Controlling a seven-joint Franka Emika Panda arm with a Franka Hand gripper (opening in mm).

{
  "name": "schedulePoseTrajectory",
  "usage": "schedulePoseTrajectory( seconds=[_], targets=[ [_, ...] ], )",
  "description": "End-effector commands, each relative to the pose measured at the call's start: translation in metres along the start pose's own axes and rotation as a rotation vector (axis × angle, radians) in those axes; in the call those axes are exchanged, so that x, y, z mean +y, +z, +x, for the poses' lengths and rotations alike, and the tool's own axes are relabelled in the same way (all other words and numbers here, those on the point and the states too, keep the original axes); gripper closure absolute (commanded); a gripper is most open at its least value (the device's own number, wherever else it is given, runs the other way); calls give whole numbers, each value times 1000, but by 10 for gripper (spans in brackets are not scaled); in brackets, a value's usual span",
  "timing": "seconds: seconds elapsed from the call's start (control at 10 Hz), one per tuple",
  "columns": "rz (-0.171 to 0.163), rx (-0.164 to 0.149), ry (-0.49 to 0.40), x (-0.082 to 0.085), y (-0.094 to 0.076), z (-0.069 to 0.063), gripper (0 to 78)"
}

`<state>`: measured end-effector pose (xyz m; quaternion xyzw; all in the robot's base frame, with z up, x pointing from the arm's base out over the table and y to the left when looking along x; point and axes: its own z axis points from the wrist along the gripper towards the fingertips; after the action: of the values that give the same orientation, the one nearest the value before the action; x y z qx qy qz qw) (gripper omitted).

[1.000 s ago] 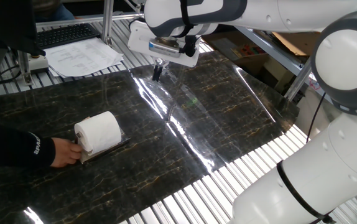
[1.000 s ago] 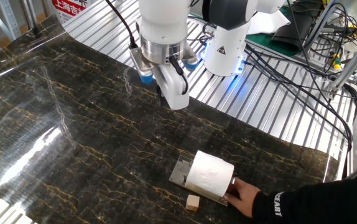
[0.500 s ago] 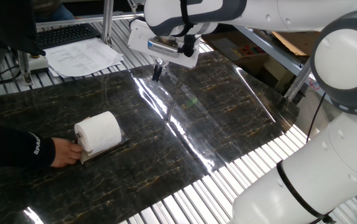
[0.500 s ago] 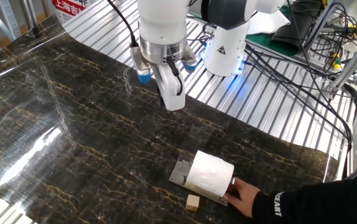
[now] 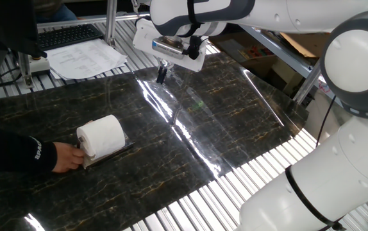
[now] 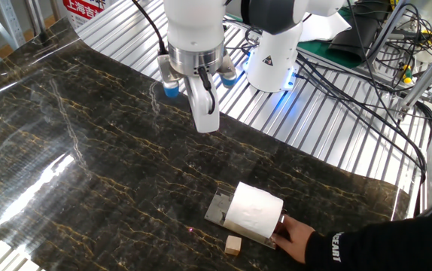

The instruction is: Take the roll of paper down from the shelf

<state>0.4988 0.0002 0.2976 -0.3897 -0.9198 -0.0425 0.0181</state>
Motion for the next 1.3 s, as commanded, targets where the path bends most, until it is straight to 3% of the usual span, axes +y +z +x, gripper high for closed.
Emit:
schedulePoseTrajectory(
  seconds=[0.1, 0.2, 0.6, 1.3],
  targets=[
    [-19, 11, 53, 3, 1, 1, 776],
    [-19, 10, 62, 5, 3, 3, 776],
    [-37, -18, 178, 36, 23, 30, 776],
    [-40, -38, 252, 60, 51, 50, 776]
  ],
)
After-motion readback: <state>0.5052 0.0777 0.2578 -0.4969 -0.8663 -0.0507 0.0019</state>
